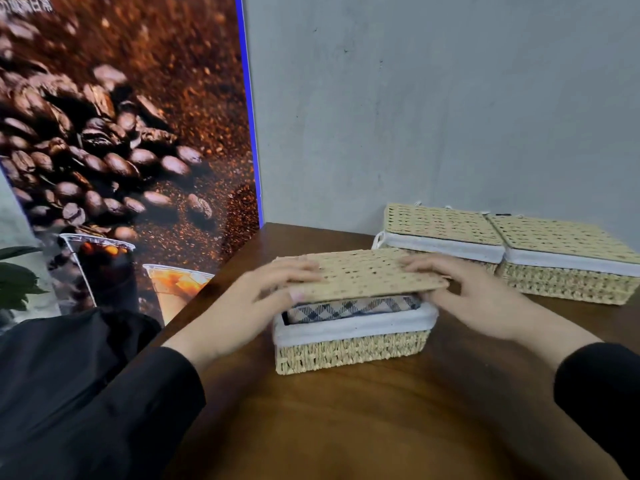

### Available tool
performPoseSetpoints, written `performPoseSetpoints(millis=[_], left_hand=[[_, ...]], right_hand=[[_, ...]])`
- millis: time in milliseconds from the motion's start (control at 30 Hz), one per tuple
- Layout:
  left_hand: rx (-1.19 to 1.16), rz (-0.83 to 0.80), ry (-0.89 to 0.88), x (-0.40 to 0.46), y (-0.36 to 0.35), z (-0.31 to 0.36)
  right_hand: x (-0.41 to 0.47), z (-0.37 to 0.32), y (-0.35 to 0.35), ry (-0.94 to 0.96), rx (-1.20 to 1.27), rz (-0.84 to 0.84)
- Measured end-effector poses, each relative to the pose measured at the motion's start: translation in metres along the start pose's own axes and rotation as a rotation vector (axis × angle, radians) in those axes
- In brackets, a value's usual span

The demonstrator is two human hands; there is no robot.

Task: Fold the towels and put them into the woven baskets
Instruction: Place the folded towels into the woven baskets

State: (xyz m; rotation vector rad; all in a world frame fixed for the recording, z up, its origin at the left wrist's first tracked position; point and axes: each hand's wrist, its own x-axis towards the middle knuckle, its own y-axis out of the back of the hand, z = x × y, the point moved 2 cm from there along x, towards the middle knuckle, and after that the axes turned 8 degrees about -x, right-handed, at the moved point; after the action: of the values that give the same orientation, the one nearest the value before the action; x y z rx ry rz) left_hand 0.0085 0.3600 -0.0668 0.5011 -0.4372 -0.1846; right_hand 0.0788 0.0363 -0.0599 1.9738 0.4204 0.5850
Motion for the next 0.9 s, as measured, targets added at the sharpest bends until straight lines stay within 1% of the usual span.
performPoseSetpoints(millis=[67,100,167,267,333,433,533,600,733,900], left_hand=[[0.223,-0.012,0.019,-0.007,-0.013,-0.006],[0.344,-0.009,0.005,-0.008,-0.019,-0.008],[0.509,-0.009,-0.037,-0.009,-0.026,-0.013],[0.637,-0.040,-0.044,-0.011,-0.026,-0.015],[0.702,-0.052,-0.048,-0.013,-0.027,-0.014],[0.805,0.017,-0.067,-0.015,-0.029,-0.016],[0.940,0.108,-0.033,-0.010,-0.028,-0.020],[0.986,0.129,-0.011,-0.001,-0.030,-0.023],[0.990,0.129,0.040,0.018,-0.030,-0.036],[0.924,0.075,0.175,0.056,-0.011,-0.060]], right_hand=[[-0.015,0.002,-0.011,0.063,-0.159,-0.108],[-0.020,0.003,-0.017,0.070,-0.188,-0.125],[-0.024,0.002,-0.027,0.087,-0.243,-0.087],[-0.026,-0.001,-0.039,0.100,-0.324,0.001],[-0.026,-0.003,-0.042,0.090,-0.378,0.024],[-0.024,-0.008,-0.049,0.066,-0.451,0.032],[-0.017,-0.019,-0.063,0.067,-0.521,0.065],[-0.007,-0.025,-0.072,0.056,-0.538,0.096],[0.021,-0.035,-0.080,0.037,-0.544,0.139],[0.067,-0.045,-0.076,0.009,-0.626,0.113]])
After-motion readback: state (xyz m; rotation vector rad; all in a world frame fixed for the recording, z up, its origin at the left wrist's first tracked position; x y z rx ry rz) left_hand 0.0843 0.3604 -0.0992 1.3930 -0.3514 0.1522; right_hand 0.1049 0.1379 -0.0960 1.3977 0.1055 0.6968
